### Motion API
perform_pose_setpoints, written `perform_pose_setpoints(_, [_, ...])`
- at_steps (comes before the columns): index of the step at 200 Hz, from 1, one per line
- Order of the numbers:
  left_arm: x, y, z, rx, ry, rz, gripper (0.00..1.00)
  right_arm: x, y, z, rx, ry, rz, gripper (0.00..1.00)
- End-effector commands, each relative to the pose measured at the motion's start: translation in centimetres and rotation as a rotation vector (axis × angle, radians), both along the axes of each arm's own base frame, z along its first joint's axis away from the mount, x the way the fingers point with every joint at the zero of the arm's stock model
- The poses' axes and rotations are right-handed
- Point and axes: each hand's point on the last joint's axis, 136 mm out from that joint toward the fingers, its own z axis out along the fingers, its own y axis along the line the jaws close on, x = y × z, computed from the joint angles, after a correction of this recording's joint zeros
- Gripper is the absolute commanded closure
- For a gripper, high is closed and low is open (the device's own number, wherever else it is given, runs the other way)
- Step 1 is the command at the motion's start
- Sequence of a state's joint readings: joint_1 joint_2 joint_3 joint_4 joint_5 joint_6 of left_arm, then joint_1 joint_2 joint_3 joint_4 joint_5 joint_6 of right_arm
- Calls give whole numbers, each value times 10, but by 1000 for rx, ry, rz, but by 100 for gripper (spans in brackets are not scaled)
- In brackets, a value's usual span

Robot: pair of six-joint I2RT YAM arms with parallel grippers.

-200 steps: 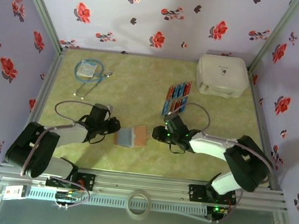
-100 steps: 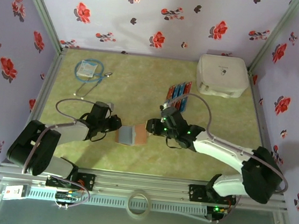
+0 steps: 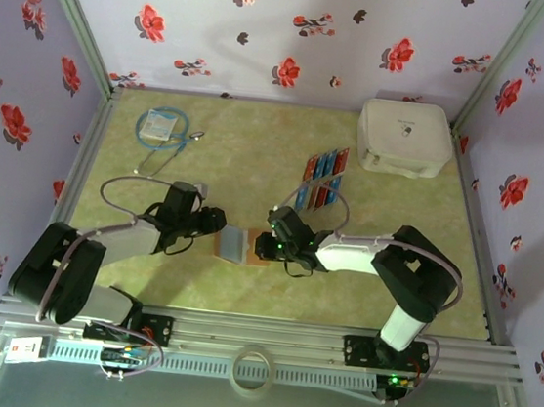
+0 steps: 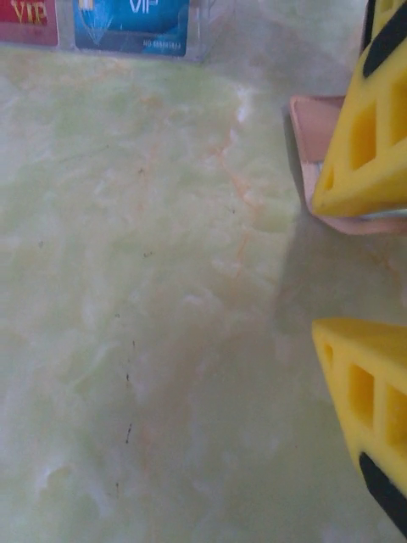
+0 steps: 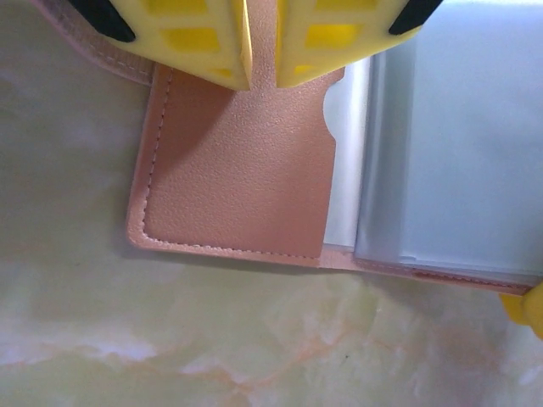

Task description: Put the credit cards into the card holder

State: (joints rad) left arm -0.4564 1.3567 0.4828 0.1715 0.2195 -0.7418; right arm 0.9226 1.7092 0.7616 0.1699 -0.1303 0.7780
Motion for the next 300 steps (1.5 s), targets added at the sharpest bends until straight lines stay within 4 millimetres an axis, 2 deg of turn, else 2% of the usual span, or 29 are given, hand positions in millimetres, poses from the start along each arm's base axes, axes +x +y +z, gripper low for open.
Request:
perform_pose_setpoints(1, [-2, -5, 15, -40, -13, -11, 64, 3, -5, -11, 6, 4, -41, 85])
perform_pose_setpoints(39, [-7, -5, 19, -77, -19, 3, 78, 0, -9, -19, 6, 13, -61, 86])
perform_pose_setpoints(92, [-12, -3, 14, -82, -6, 11, 89, -1, -13, -25, 3, 21, -75, 88])
perform_pose_setpoints(177, [-12, -2, 20, -101, -21, 23, 89, -2, -17, -30, -8, 25, -82, 90])
perform_pose_setpoints(196, [-12, -2, 22, -104, -26, 24, 93, -3, -18, -31, -11, 27, -82, 90])
perform_pose_setpoints(212, [-12, -2, 23, -107, -26, 25, 100, -3, -17, -32, -12, 30, -82, 90])
perform_pose_setpoints(242, [-10, -3, 27, -125, -34, 33, 100, -3, -15, -35, -13, 39, -78, 92])
perform_pose_setpoints(266, [-7, -10, 37, -179, -46, 39, 100, -4, -13, -39, -13, 53, -70, 92])
perform_pose_setpoints(300, [-5, -32, 44, -234, -50, 6, 100, -4, -10, -43, -12, 66, -67, 93])
